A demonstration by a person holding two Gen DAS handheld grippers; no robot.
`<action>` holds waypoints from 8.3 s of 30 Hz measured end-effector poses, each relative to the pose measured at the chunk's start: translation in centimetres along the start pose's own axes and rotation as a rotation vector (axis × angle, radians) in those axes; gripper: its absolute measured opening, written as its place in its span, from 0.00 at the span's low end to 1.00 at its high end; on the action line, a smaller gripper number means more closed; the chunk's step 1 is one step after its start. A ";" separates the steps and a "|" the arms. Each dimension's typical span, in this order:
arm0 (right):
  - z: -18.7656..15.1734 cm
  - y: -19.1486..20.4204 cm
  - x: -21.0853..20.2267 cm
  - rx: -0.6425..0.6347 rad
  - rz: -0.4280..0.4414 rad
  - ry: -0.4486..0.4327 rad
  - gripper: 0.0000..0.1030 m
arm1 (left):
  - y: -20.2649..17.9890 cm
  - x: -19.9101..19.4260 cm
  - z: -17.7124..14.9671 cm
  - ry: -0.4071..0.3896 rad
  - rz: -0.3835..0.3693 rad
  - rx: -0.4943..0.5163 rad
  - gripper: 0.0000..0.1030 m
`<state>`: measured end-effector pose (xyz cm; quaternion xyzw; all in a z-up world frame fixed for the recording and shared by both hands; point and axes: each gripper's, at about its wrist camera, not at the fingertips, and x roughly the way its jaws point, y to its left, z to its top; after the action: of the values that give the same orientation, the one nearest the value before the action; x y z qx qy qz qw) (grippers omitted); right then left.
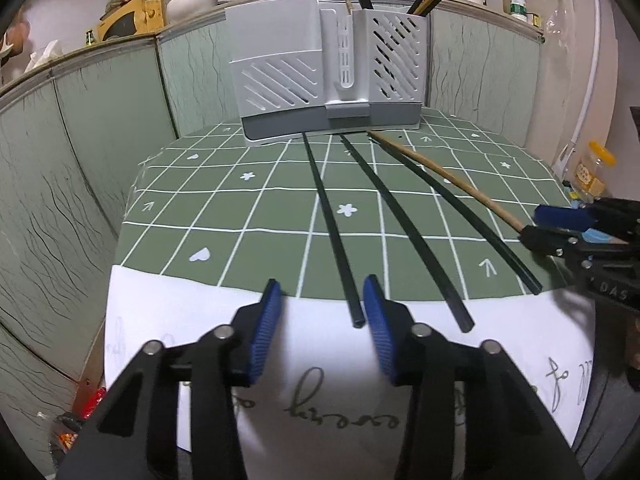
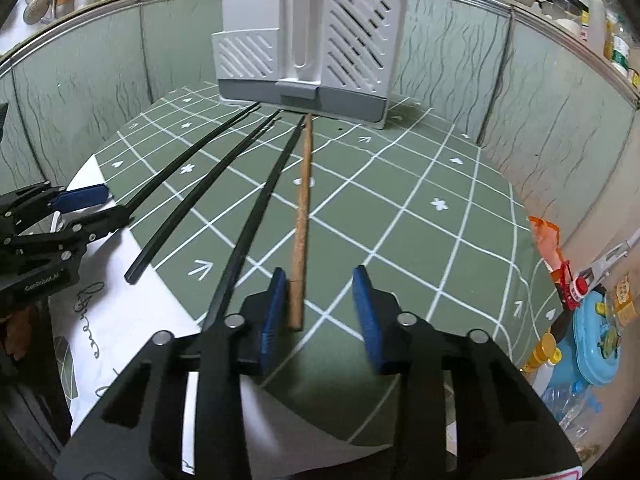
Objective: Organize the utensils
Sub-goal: 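Close the left gripper on a black chopstick while the right gripper closes on the wooden chopstick, then lift the black chopstick with the left gripper while the right gripper lifts the wooden chopstick, then lower both chopsticks into the white holder and open both grippers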
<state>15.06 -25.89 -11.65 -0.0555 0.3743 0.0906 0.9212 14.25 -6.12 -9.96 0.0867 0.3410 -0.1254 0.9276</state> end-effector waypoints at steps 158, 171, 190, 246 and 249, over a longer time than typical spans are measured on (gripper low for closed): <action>10.4 -3.4 -16.1 0.087 0.039 -0.337 0.06 | 5.0 -0.2 -0.8 0.115 -0.071 -0.009 0.09; 10.4 -3.5 -16.1 0.089 0.040 -0.331 0.06 | 5.5 -2.4 0.3 0.089 -0.064 -0.034 0.08; 12.5 -4.0 -16.8 0.084 0.044 -0.345 0.06 | 5.8 -8.7 7.1 -0.085 -0.038 -0.033 0.08; 27.0 -8.3 -19.0 0.056 0.018 -0.430 0.06 | 1.1 -13.3 31.5 -0.370 -0.244 0.058 0.07; 28.2 -8.8 -17.1 0.055 0.024 -0.414 0.06 | 0.7 -11.4 32.3 -0.357 -0.242 0.066 0.07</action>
<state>24.04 -31.87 20.71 -0.0062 0.1800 0.1006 0.9785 25.80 -11.43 21.87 0.0521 0.1750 -0.2602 0.9481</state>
